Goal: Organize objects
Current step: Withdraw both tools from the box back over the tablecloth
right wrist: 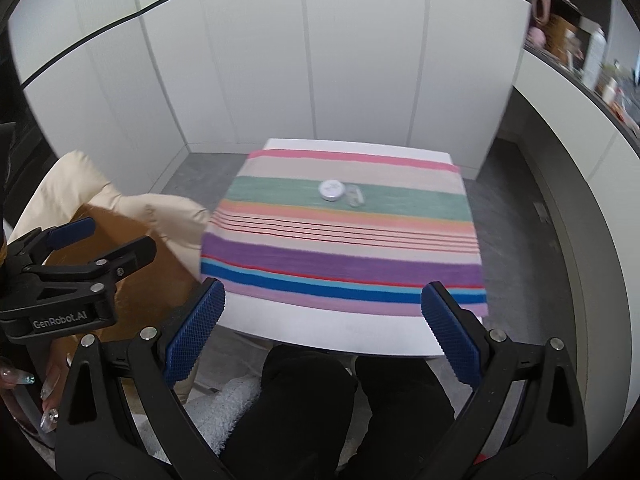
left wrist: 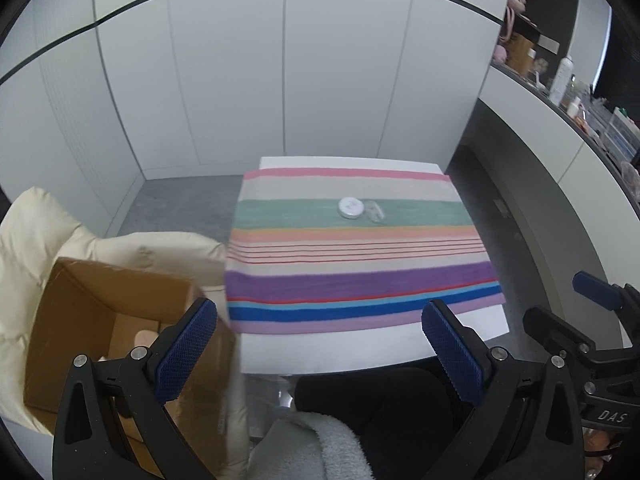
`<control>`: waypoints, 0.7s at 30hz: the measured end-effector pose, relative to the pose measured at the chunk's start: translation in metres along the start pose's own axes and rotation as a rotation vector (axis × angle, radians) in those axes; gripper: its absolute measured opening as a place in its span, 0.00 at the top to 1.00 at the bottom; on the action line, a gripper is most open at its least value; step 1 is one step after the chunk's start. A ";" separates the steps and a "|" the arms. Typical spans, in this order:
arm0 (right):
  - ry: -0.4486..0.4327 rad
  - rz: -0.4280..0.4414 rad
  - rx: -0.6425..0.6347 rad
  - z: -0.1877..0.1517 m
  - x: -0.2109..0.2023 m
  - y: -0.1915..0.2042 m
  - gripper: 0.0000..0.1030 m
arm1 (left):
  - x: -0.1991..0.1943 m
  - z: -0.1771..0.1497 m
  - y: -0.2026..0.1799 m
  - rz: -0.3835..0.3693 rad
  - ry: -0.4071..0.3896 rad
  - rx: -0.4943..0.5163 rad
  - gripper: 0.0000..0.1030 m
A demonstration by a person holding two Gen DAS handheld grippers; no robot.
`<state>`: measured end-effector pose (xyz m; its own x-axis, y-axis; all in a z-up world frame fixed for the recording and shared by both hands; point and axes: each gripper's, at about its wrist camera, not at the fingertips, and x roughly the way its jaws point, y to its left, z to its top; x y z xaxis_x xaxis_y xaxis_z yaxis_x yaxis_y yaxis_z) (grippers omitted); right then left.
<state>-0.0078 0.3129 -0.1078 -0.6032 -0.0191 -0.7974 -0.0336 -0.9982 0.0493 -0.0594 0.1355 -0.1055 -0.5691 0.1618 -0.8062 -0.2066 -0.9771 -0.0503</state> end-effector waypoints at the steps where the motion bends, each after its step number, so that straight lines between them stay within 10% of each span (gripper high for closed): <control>1: 0.002 -0.006 0.008 -0.001 0.001 -0.004 0.03 | 0.002 0.002 -0.004 -0.003 0.002 0.007 0.00; 21: 0.001 -0.064 0.035 0.041 0.119 -0.050 0.03 | 0.161 0.079 -0.001 0.121 0.124 0.003 0.00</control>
<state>-0.1106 0.3625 -0.1802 -0.5977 0.0443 -0.8005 -0.0999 -0.9948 0.0195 -0.2132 0.1732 -0.1887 -0.4871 0.0247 -0.8730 -0.1454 -0.9879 0.0532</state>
